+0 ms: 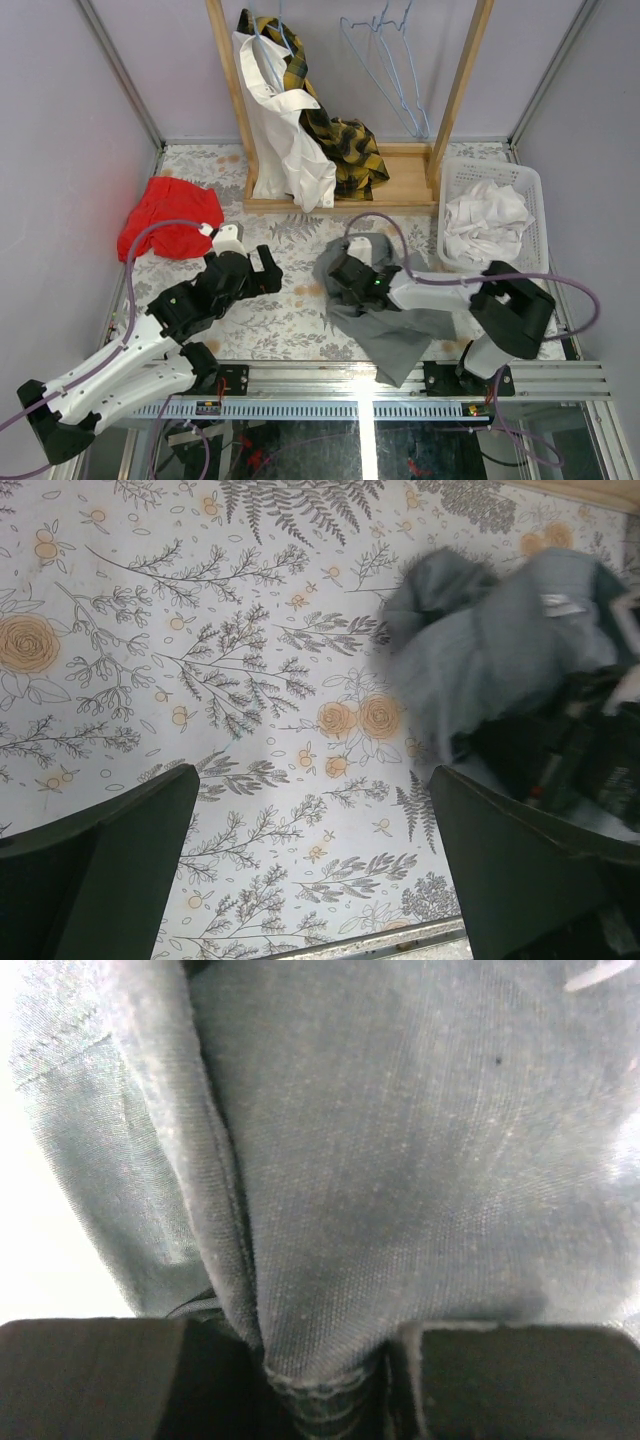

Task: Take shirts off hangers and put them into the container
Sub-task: Pick up the shirt from the center of the board, then place the shirt in the bin.

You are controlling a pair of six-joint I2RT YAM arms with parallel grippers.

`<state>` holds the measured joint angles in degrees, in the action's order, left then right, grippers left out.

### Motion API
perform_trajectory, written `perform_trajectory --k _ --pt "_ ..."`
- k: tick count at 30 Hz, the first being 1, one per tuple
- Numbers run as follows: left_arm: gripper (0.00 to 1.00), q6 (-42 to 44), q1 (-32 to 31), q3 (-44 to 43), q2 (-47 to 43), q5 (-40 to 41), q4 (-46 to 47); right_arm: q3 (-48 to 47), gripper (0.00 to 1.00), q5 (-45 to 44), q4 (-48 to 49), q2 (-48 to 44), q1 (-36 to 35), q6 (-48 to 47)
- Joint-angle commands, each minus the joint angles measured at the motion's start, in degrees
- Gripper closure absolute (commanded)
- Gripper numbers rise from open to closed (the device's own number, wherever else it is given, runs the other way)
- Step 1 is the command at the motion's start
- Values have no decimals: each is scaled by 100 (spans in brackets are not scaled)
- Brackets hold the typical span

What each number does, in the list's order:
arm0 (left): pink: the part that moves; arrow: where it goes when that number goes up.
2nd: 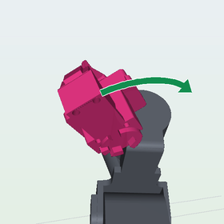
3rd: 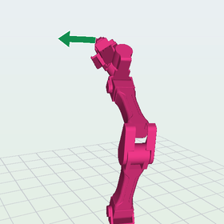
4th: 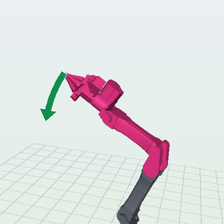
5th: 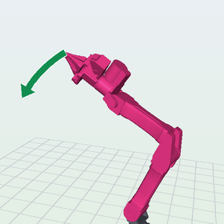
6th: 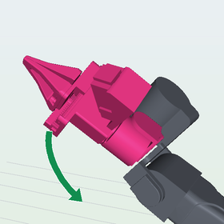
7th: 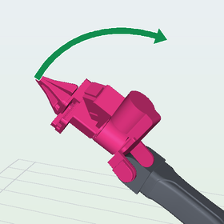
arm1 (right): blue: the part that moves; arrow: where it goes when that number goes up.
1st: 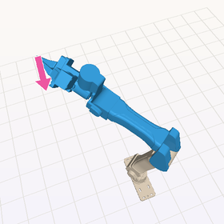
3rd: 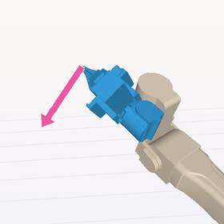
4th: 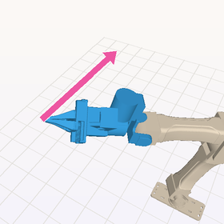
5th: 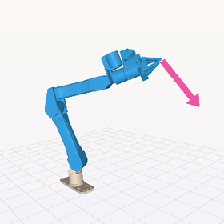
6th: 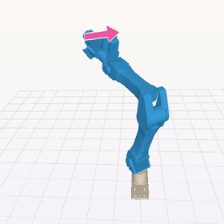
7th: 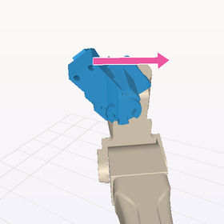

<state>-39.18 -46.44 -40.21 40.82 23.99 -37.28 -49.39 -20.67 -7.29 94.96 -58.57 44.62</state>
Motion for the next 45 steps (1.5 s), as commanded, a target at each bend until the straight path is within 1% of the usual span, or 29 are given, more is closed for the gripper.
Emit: perform_trajectory --k 1,7,11,14,18,21,23,24,25,26,27,28,29,31,33,35,37,40,42,45 --pt "0 124 32 81 90 112 155 459 100 -1171 -688 -1391 236 97" --pt "0 157 35 148 71 172 146 407 100 -2565 -986 -3371 224 31" --pt "0 147 34 162 62 151 158 253 100 -3616 -1494 -4297 233 73" --pt "0 160 32 160 79 150 176 162 100 -4363 -1975 -4819 229 239" --pt "0 205 35 162 131 135 227 117 100 -5227 -2284 -5304 235 335" --pt "0 218 37 154 175 124 238 77 100 -5739 -2184 -5391 232 22" --pt "0 210 33 147 195 117 238 1 100 -6058 -2043 -5323 237 -312" --pt "0 202 31 145 196 117 238 -22 100 -6215 -1879 -5257 239 -751" --pt "0 200 37 140 190 111 238 11 100 -6331 -1515 -5195 248 -1442" --pt "0 219 31 136 185 91 249 126 100 -6364 -724 -5118 346 -2488" --pt "0 287 34 128 181 61 262 228 100 -6165 160 -5033 580 -3486" --pt "0 348 38 119 185 39 264 220 100 -5706 597 -4966 878 -3879" --pt "0 421 35 111 189 42 265 61 100 -5086 469 -4878 1236 -3788" --pt "0 744 39 93 217 -43 298 -366 100 -4402 -176 -4612 1861 -3384" --pt "0 895 43 -20 319 -177 221 -787 100 -4204 -392 -4319 2208 -3478" --pt "0 950 91 -86 450 -92 189 -1240 100 -3934 -575 -4033 2649 -3608" --pt "0 1016 222 -57 577 -44 259 -1829 100 -3745 -847 -3839 3066 -3490" --pt "0 1161 591 -116 656 -185 300 -2518 100 -3551 -669 -3756 3480 -3778" --pt "0 1194 779 -132 610 -193 316 -3117 100 -3614 -515 -3616 3571 -4102" --pt "0 1212 872 -118 458 -24 362 -3588 100 -3599 -130 -3401 3656 -4738"
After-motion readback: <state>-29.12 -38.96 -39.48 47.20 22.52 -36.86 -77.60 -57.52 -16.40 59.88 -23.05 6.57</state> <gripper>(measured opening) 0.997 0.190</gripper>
